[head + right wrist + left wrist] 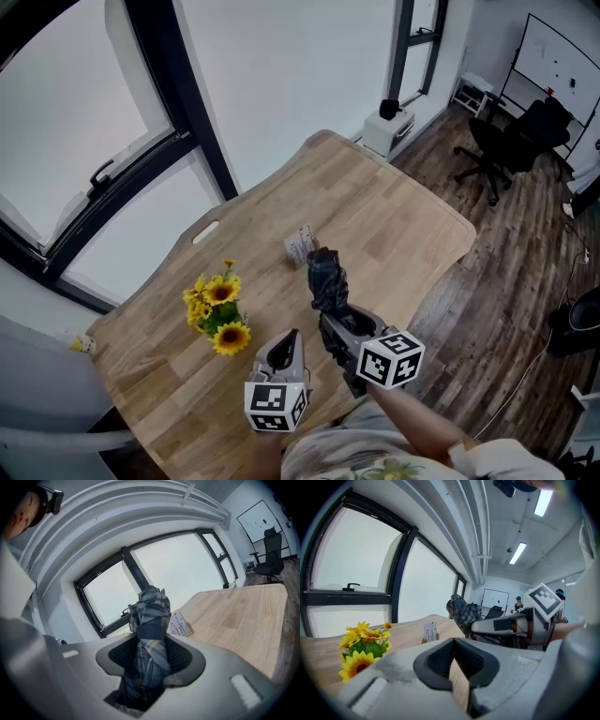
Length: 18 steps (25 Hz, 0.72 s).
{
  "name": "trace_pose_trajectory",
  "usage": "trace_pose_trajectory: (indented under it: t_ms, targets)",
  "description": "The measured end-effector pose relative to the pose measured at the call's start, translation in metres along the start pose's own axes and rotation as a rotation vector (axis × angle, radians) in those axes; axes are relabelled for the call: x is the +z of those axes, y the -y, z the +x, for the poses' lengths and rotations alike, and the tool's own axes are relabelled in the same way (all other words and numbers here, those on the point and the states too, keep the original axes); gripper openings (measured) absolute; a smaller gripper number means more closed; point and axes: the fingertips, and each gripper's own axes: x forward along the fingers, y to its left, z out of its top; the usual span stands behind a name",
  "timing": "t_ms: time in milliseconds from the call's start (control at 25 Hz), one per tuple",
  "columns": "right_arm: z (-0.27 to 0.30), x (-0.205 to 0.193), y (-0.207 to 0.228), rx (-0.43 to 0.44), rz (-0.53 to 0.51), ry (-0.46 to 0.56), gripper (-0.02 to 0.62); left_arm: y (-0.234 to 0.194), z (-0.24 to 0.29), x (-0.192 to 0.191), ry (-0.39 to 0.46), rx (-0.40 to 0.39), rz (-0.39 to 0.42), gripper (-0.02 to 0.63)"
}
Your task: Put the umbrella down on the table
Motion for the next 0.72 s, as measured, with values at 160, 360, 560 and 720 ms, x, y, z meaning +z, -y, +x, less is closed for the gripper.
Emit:
trace_pose_trajectory:
  t_ms: [160,360,560,720]
  targets:
    - [0.006,-0.004,0.004,-0.003,0.004,-0.014,0.183,-0.002,0.004,-0.005,-0.011,-0.001,-0.006,0.002]
    - [0.011,-0.007,0.01,-0.011,0.011,-0.027,0.183,-0.005,0.008,-0.009,-0.023,0.0,-0.016,0.002]
    - [0.017,-0.012,0.015,-0.019,0.02,-0.044,0.183,-0.007,0.01,-0.015,-0.035,-0.001,-0.027,0.002]
    - [0.021,-0.018,0.019,-0.025,0.029,-0.06,0.183,-0.008,0.011,-0.019,-0.043,0.0,-0.035,0.002]
